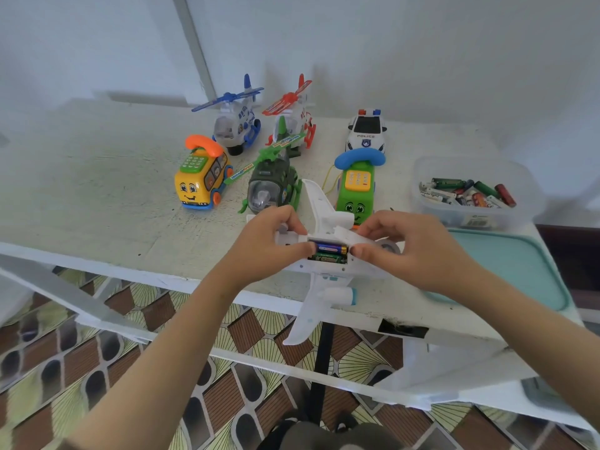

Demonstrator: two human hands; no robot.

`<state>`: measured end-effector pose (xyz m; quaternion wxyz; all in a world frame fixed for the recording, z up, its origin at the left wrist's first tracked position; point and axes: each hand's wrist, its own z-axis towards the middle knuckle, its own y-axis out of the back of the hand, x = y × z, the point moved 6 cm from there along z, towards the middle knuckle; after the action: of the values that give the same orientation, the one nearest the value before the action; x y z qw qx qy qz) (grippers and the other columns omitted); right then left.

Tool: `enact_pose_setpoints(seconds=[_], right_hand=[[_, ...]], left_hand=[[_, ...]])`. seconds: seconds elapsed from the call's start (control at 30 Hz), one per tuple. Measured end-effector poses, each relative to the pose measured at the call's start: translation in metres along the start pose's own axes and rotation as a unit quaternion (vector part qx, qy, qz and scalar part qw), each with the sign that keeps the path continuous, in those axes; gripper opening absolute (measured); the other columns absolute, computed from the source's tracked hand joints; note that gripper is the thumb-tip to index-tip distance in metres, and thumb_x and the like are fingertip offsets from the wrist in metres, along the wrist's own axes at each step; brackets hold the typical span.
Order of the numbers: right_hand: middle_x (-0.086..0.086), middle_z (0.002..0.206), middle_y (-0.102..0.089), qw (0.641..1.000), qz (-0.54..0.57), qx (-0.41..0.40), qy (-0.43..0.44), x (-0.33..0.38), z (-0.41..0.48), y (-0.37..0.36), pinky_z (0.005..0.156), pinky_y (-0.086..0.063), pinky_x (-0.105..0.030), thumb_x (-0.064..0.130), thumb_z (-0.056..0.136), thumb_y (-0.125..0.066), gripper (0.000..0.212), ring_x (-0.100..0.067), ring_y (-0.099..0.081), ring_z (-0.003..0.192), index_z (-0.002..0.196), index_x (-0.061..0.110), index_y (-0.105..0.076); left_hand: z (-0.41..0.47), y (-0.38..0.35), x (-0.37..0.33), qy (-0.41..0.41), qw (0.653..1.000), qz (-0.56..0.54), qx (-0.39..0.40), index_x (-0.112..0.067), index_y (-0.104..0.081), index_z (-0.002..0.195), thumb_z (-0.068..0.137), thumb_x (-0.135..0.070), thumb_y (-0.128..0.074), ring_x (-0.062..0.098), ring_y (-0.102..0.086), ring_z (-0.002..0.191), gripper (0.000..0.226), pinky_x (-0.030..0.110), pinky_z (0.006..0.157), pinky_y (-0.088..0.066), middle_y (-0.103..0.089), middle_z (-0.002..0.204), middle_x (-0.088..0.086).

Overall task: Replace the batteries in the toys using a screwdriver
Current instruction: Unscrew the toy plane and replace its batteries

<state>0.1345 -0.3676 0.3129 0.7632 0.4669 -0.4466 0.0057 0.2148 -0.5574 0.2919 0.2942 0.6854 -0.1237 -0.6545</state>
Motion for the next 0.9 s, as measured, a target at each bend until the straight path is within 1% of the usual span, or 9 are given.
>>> enact_pose_setpoints(seconds=[0.07,0.13,0.2,0.27,0.33,0.4,0.53,0.7,0.9], right_hand=[[0.012,0.096,-0.071,1.0,-0.009,0.001,0.012,0.002,0.001,0.0,0.081,-0.053,-0.027,0.047,0.076,-0.07,0.03,0.002,-0.063,0.088,0.096,0.024,-0.068],[0.009,0.096,-0.068,0.998,-0.045,0.003,0.037,0.006,0.001,-0.003,0.079,-0.051,-0.031,0.044,0.077,-0.072,0.032,-0.007,-0.061,0.089,0.099,0.021,-0.068],[0.006,0.095,-0.065,0.992,-0.102,-0.009,0.076,0.013,0.002,-0.008,0.076,-0.047,-0.032,0.044,0.079,-0.072,0.032,-0.011,-0.054,0.088,0.099,0.019,-0.068],[0.002,0.093,-0.064,0.982,-0.146,-0.031,0.117,0.021,0.003,-0.012,0.073,-0.041,-0.029,0.051,0.078,-0.065,0.037,-0.012,-0.05,0.085,0.096,0.018,-0.07],[0.001,0.089,-0.064,0.973,-0.175,-0.046,0.141,0.024,0.004,-0.016,0.074,-0.036,-0.028,0.055,0.077,-0.055,0.044,-0.016,-0.053,0.082,0.093,0.018,-0.072],[0.002,0.086,-0.064,0.967,-0.197,-0.052,0.152,0.026,0.004,-0.02,0.076,-0.034,-0.029,0.056,0.076,-0.051,0.046,-0.019,-0.056,0.081,0.092,0.019,-0.072],[0.004,0.082,-0.065,0.958,-0.223,-0.07,0.166,0.028,0.005,-0.025,0.081,-0.029,-0.03,0.055,0.075,-0.051,0.045,-0.02,-0.059,0.079,0.09,0.019,-0.072],[0.004,0.08,-0.065,0.954,-0.224,-0.079,0.18,0.031,0.002,-0.027,0.084,-0.028,-0.032,0.054,0.074,-0.051,0.044,-0.021,-0.06,0.077,0.088,0.018,-0.073],[0.003,0.08,-0.066,0.95,-0.231,-0.123,0.17,0.032,-0.001,-0.03,0.087,-0.027,-0.035,0.054,0.074,-0.051,0.043,-0.021,-0.06,0.076,0.086,0.018,-0.073]], left_hand=[[-0.003,0.002,0.0,0.002,0.999,-0.02,0.043,-0.029,-0.058,0.084,0.057,-0.048,-0.079,0.014,-0.059,0.083,0.039,0.031,0.069,-0.051,-0.059,0.094,-0.005],[-0.007,0.004,0.0,-0.012,0.996,-0.016,0.081,-0.032,-0.058,0.091,0.048,-0.048,-0.081,0.017,-0.061,0.087,0.051,0.031,0.071,-0.055,-0.058,0.101,-0.002],[-0.01,0.006,0.001,-0.025,0.996,-0.005,0.085,-0.033,-0.058,0.094,0.046,-0.045,-0.081,0.015,-0.06,0.089,0.055,0.03,0.073,-0.055,-0.057,0.103,-0.005],[-0.01,0.006,0.003,-0.027,0.997,-0.001,0.07,-0.034,-0.057,0.093,0.048,-0.041,-0.08,0.016,-0.06,0.091,0.05,0.032,0.073,-0.055,-0.056,0.103,-0.007],[-0.01,0.005,0.004,-0.03,0.998,0.003,0.054,-0.034,-0.057,0.091,0.053,-0.035,-0.08,0.017,-0.059,0.09,0.045,0.033,0.07,-0.054,-0.056,0.103,-0.005],[-0.011,0.004,0.004,-0.032,0.998,0.012,0.042,-0.03,-0.057,0.092,0.055,-0.028,-0.08,0.015,-0.057,0.088,0.043,0.031,0.069,-0.052,-0.055,0.102,-0.004],[-0.012,0.004,0.004,-0.035,0.999,0.015,0.037,-0.028,-0.057,0.092,0.056,-0.026,-0.079,0.007,-0.053,0.084,0.042,0.025,0.068,-0.048,-0.055,0.098,-0.009],[-0.011,0.004,0.004,-0.028,0.999,0.01,0.031,-0.027,-0.058,0.091,0.055,-0.027,-0.079,0.006,-0.053,0.083,0.041,0.023,0.067,-0.046,-0.054,0.097,-0.011],[-0.011,0.004,0.004,-0.031,0.999,0.007,0.034,-0.028,-0.057,0.089,0.055,-0.027,-0.078,0.008,-0.053,0.083,0.041,0.026,0.068,-0.046,-0.054,0.096,-0.011]])
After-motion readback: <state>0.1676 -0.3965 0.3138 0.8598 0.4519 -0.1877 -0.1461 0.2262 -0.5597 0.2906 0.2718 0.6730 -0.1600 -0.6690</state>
